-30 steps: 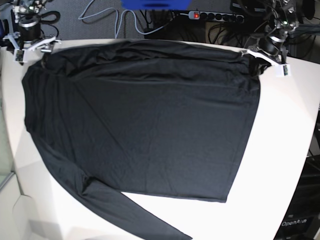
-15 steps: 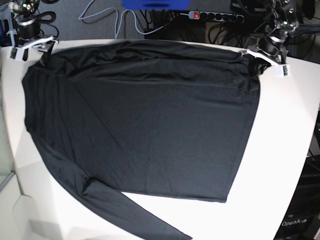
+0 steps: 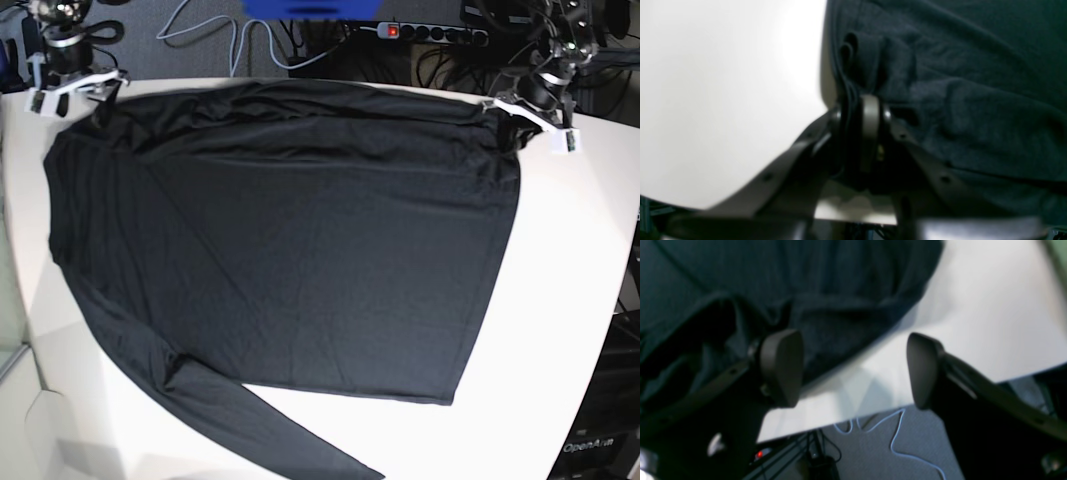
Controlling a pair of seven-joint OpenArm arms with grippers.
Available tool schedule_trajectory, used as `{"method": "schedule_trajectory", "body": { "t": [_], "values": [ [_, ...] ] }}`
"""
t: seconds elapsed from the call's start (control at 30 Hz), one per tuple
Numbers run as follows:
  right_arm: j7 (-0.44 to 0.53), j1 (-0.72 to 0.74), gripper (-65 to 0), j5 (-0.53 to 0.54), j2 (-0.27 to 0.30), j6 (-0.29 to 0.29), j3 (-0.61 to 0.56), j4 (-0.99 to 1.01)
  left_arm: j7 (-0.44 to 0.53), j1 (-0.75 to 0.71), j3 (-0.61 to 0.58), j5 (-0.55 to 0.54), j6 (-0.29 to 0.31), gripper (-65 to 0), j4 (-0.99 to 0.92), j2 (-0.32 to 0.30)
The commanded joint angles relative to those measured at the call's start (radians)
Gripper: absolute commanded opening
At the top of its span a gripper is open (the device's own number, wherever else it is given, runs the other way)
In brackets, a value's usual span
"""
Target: Fold the T-shirt properly
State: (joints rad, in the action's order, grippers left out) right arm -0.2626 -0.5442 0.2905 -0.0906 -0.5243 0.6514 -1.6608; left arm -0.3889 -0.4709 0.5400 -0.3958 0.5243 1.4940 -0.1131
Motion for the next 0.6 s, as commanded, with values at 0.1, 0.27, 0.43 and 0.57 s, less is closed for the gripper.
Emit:
{"method": "schedule_trajectory", "body": {
  "t": [0.1,0.27,0.43,0.57],
  "values": [
    [0.029,-0.006,-18.3,0.014,0.009,-0.003,0.001,-0.014,-0.045,-0.010,-0.001,0.028,-0.006,-58.3,0.004,-0.004],
    [0.029,-0.001,-18.3,0.016,0.007,-0.003,0.001,0.018,-0.045,-0.010,-0.001,0.028,-0.006,-58.3,0.004,-0.004],
    [0.029,0.019,-18.6,0.014,0.009,-0.003,0.003,0.064,-0.045,-0.010,-0.001,0.028,-0.006,-58.3,0.006,-0.004],
    [0.029,0.020,-21.5,0.014,0.010,-0.003,0.001,0.067,-0.045,-0.010,-0.001,0.028,-0.006,-58.3,0.006,-0.004]
  ]
}}
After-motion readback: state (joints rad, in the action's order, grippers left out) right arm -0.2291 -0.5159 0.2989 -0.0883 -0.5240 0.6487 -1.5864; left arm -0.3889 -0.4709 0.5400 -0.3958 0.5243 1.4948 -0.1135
